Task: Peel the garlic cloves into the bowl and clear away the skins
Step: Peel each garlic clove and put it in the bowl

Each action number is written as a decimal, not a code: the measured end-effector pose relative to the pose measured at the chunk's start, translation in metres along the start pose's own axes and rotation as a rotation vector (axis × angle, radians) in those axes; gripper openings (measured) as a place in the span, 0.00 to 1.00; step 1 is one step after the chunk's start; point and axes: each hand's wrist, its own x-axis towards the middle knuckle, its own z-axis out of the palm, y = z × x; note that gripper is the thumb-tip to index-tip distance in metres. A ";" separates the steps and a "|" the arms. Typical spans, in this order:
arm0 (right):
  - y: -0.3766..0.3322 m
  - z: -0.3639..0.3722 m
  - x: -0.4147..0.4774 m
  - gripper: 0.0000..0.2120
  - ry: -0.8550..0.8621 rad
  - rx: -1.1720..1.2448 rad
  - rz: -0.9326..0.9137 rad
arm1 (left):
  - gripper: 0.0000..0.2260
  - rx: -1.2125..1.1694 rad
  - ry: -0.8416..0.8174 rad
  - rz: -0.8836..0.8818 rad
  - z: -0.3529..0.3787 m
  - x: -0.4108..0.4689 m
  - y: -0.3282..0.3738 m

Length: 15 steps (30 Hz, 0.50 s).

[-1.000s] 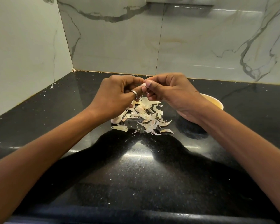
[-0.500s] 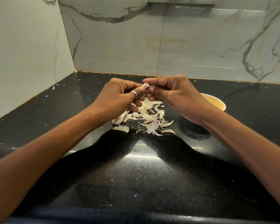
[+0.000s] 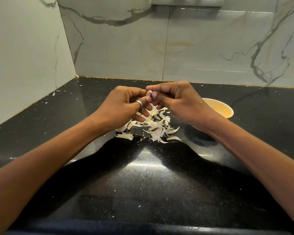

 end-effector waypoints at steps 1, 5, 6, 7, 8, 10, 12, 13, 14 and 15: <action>0.000 0.000 0.000 0.13 0.000 -0.023 -0.004 | 0.09 -0.009 0.001 -0.007 0.000 0.000 0.000; 0.001 0.001 0.000 0.12 -0.001 -0.105 -0.025 | 0.07 -0.066 0.005 -0.042 0.001 -0.001 0.002; 0.001 0.001 0.000 0.12 0.005 -0.117 -0.032 | 0.07 -0.076 0.008 -0.049 0.002 -0.001 0.003; 0.001 0.001 -0.001 0.12 0.010 -0.128 -0.037 | 0.07 -0.085 0.015 -0.054 0.003 -0.002 0.002; 0.001 0.002 -0.001 0.11 0.015 -0.140 -0.040 | 0.06 -0.092 0.024 -0.058 0.004 -0.002 0.002; 0.002 0.004 -0.003 0.10 0.031 -0.178 -0.052 | 0.06 -0.098 0.043 -0.064 0.006 -0.003 0.001; 0.001 0.006 -0.004 0.10 0.054 -0.220 -0.075 | 0.06 -0.096 0.055 -0.068 0.008 -0.003 0.000; 0.001 0.006 -0.005 0.10 0.064 -0.230 -0.083 | 0.06 -0.097 0.061 -0.068 0.009 -0.004 0.000; 0.000 0.007 -0.005 0.10 0.077 -0.237 -0.093 | 0.07 -0.100 0.068 -0.065 0.010 -0.004 0.000; 0.000 0.008 -0.006 0.10 0.090 -0.244 -0.103 | 0.07 -0.104 0.076 -0.060 0.011 -0.005 0.000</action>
